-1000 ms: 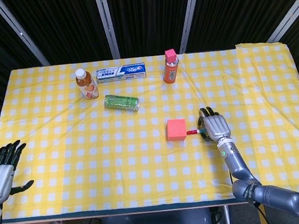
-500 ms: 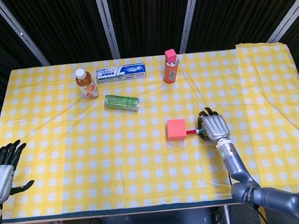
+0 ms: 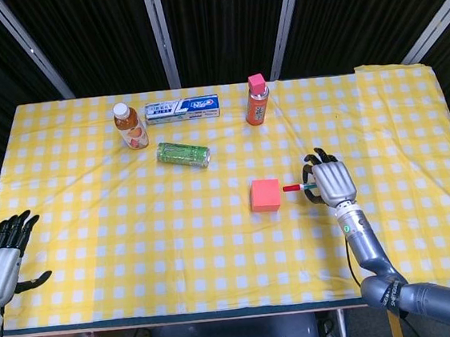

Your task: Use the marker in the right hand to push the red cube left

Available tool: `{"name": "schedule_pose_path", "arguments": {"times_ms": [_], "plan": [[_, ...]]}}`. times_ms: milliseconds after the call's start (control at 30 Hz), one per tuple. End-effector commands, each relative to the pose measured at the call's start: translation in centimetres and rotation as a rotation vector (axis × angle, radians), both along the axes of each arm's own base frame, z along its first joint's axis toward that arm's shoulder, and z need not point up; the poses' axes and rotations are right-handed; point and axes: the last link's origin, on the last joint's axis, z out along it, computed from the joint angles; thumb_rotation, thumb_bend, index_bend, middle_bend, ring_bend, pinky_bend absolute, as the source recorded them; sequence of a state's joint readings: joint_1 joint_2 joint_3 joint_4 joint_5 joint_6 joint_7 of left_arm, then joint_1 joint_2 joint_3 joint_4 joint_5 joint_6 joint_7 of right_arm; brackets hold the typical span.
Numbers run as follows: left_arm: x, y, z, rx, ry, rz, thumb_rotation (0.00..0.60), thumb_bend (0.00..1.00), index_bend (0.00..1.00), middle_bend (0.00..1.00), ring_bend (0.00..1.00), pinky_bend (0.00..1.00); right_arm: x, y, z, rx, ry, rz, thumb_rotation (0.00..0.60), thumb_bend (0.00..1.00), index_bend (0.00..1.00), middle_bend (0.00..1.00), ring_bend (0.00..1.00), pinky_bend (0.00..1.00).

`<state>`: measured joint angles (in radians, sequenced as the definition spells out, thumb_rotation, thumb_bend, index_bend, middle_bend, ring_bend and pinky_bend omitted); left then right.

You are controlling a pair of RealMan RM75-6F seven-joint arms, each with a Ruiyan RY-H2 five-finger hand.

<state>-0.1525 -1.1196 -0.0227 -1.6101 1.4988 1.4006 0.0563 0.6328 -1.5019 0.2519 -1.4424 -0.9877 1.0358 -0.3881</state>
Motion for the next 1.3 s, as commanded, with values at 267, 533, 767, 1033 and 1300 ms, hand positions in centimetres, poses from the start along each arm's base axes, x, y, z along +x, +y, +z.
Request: {"name": "schedule_pose_path", "arguments": {"times_ms": [267, 533, 767, 1033, 1300], "plan": [[0.2, -0.1, -0.1, -0.002, -0.006, -0.006, 0.6, 0.0, 0.01, 0.0, 0.0, 0.06, -0.2, 0.5, 0.9, -0.016, 0.01, -0.013, 0.6, 0.41, 0.67, 0.26, 0.11, 0.23], [0.1, 0.0, -0.1, -0.002, -0.01, -0.004, 0.6, 0.0, 0.02, 0.0, 0.0, 0.06, -0.5, 0.8, -1.3, -0.022, 0.101, 0.015, 0.6, 0.41, 0.67, 0.27, 0.11, 0.23], [0.2, 0.0, -0.1, -0.004, -0.016, -0.008, 0.6, 0.0, 0.02, 0.0, 0.0, 0.06, 0.0, 0.5, -3.1, -0.065, 0.141, 0.031, 0.6, 0.41, 0.67, 0.29, 0.11, 0.23], [0.3, 0.0, -0.1, -0.016, -0.029, -0.008, 0.6, 0.0, 0.02, 0.0, 0.0, 0.06, 0.3, 0.4, -4.7, -0.059, 0.162, 0.016, 0.6, 0.41, 0.67, 0.29, 0.11, 0.23], [0.3, 0.0, -0.2, -0.029, -0.036, -0.003, 0.6, 0.0, 0.01, 0.0, 0.0, 0.06, 1.3, 0.4, -5.8, -0.047, 0.133, 0.018, 0.6, 0.41, 0.67, 0.29, 0.11, 0.23]]}}
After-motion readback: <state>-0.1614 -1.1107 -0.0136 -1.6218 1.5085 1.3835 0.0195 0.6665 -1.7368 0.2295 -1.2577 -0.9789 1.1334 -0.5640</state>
